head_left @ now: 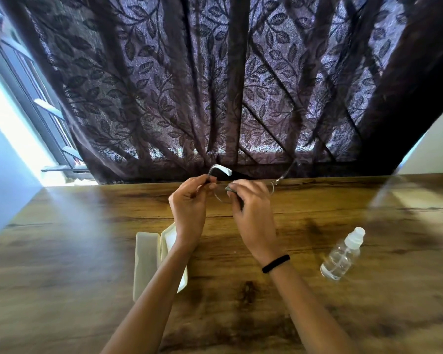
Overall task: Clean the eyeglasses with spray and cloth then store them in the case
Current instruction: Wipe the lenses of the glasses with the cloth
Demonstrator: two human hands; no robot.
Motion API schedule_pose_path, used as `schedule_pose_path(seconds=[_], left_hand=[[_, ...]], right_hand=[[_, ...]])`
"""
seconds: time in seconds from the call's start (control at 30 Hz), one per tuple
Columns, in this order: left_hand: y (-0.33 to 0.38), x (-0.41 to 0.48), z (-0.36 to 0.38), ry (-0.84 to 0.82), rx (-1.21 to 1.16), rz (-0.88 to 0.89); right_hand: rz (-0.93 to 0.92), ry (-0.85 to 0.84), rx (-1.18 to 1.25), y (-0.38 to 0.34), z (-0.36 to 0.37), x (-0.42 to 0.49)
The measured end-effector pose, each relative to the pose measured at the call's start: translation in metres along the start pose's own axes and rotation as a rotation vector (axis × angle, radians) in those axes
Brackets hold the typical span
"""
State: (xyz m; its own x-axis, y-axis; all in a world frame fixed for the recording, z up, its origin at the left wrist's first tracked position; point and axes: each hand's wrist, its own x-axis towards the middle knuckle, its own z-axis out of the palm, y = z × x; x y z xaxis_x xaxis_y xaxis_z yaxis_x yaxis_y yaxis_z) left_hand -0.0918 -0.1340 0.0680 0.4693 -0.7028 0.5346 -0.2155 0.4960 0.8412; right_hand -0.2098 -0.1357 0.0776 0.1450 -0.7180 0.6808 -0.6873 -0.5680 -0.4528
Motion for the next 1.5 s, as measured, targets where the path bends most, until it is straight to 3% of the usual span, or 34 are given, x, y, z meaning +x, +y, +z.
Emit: schedule_pose_path(seconds=[0.47,0.83,1.1,1.33,1.5], left_hand=[[0.009,0.004,0.002,0.097,-0.126,-0.056],[0.009,0.004,0.002,0.097,-0.094,0.004],[0.006,0.001,0.006,0.123,-0.096,-0.004],[0.005,0.006,0.004,0.142,-0.015,0.059],[0.007,0.005,0.005,0.172,-0.085,0.031]], right_hand=[[-0.275,-0.206,-0.028,-0.013,-0.002,-0.008],[-0.211,0.036,-0.127,-0.010,-0.006,-0.011],[-0.254,-0.041,-0.061,-0.015,-0.002,-0.009],[-0.291,-0.112,-0.291,-0.008,0.007,-0.008],[-0.239,-0.005,-0.387,-0.002,0.010,-0.007]])
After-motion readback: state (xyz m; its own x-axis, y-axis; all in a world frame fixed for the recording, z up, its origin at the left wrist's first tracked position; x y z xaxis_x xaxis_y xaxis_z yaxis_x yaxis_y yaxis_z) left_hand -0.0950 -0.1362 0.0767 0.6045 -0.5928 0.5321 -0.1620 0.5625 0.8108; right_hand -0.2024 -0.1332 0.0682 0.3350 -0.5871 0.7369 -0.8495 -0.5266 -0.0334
